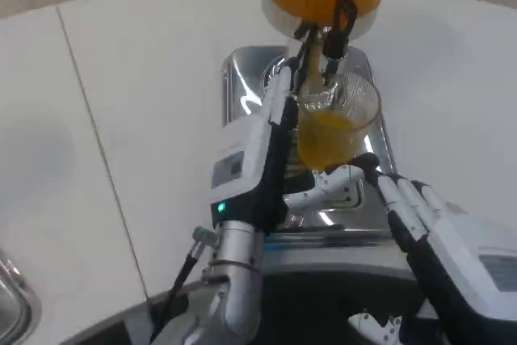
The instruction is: Grasp the cup under the faucet to collect the drink, then remove the cup.
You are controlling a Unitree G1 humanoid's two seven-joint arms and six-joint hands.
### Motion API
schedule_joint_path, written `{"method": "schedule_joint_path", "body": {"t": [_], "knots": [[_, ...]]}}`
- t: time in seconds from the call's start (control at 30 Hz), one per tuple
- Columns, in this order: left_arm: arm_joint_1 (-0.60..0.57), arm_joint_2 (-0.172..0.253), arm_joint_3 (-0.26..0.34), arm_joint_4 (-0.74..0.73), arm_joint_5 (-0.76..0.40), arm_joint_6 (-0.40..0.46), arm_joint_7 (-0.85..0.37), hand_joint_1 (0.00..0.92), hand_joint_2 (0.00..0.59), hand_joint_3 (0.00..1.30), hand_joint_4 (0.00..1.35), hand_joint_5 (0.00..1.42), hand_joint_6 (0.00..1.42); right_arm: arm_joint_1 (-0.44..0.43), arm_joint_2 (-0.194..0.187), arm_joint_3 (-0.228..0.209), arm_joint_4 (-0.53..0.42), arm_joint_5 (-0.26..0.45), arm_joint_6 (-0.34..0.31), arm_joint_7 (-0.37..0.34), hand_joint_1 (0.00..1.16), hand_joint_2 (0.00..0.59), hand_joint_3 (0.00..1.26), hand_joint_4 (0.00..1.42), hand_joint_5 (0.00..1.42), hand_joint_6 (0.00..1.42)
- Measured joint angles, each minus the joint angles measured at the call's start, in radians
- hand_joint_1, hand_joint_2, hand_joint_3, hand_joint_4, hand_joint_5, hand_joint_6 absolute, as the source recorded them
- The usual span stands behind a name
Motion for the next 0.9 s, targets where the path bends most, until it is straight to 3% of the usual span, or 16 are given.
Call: {"method": "schedule_joint_path", "body": {"t": [0.43,0.6,0.77,0.9], "knots": [[-0.036,-0.037,-0.016,0.022,0.028,0.106,0.041,0.326,0.019,0.07,0.13,0.43,0.51,-0.035,0.0,0.009,0.018,0.021,0.04,0.021,0.61,0.315,0.0,0.0,0.0,0.06],[-0.062,-0.052,-0.032,0.023,0.033,0.162,0.061,0.343,0.025,0.18,0.27,0.62,0.8,-0.049,0.0,0.013,0.021,0.024,0.056,0.035,0.59,0.318,0.0,0.0,0.0,0.06],[-0.083,-0.082,-0.036,0.043,0.031,0.214,0.096,0.362,0.026,0.36,0.53,0.89,1.12,-0.058,0.004,0.014,0.021,0.021,0.08,0.039,0.59,0.317,0.0,0.0,0.0,0.06],[-0.088,-0.105,-0.038,0.055,0.031,0.231,0.114,0.378,0.027,0.49,0.69,1.05,1.26,-0.05,0.005,0.022,0.015,0.005,0.086,0.05,0.58,0.317,0.0,0.0,0.0,0.06]]}}
